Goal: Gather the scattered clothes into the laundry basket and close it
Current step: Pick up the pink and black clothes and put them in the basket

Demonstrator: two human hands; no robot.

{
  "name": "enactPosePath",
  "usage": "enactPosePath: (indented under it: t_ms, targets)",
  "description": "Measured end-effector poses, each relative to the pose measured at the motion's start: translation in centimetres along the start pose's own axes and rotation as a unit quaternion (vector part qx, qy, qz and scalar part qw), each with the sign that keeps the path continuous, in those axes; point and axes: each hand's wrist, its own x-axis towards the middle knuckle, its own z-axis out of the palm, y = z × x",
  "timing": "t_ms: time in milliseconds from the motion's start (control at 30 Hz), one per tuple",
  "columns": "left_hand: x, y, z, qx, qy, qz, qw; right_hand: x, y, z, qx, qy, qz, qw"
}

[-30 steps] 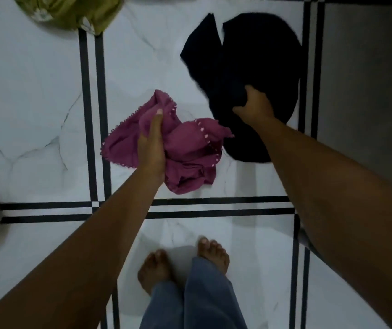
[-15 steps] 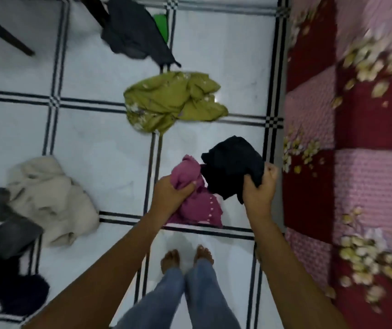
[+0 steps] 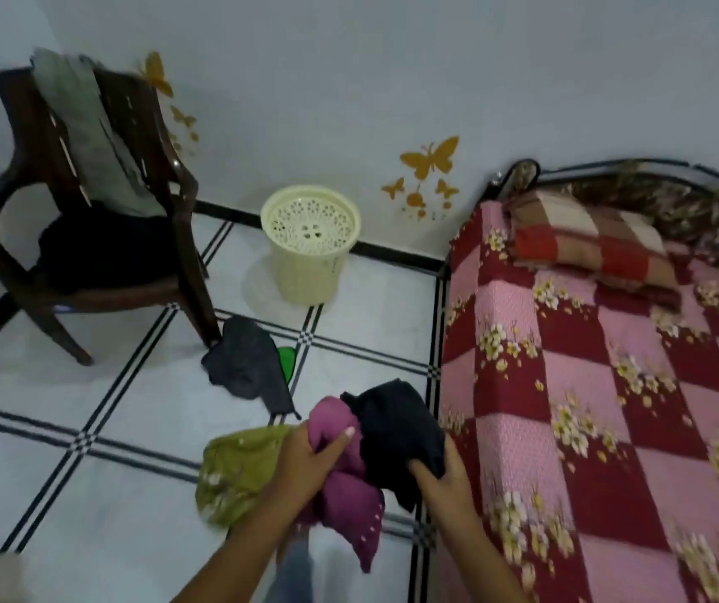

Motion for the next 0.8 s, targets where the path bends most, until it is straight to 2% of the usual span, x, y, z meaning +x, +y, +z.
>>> enactPosePath:
  t_ms: [100,167,267,400,500,633,733,800]
  targets:
    - [6.4,5.1,1.0,-0.043,-0.035,-0.001,0.998,5.5,-3.9,0.2,0.011,-0.056,0.006,0.998]
    - [10.6,9.3,1.5,-0.059,-0.062,-0.015,0.996,9.5,-6.9,0.9,-0.023,-0.084,-0.023,0.996]
    - [16.8,15.2,2.8,-0.117,-0.13,-0.056,0.983,16.9,-10.0,1.3,-0.09,-0.031,-0.07,0.993]
    - [26.6,19.2,6.0,-0.182,-0.232,-0.1,0.95,28.8,-11.9,-0.4,-0.078,0.081,-0.059,0.992]
    - [34.6,21.0,7.4,-0.172,-0.261,-0.141,0.939,38.0,-12.6,-1.4,-0.056,0.078,-0.057,0.994]
    - [45.9,22.4,6.8,-0.116,-0.138,-0.171,0.969,50.3,-13.4,-1.5,-0.056,0.03,-0.036,0.997]
    - [54.2,21.4,5.4,-0.128,-0.015,-0.243,0.961,58.3,-14.4,-1.7,-0.054,0.005,-0.002,0.999]
    - [58.7,20.6,4.1,-0.115,0.033,-0.283,0.952,62.9,-15.5,-1.4,-0.059,-0.021,0.015,0.998]
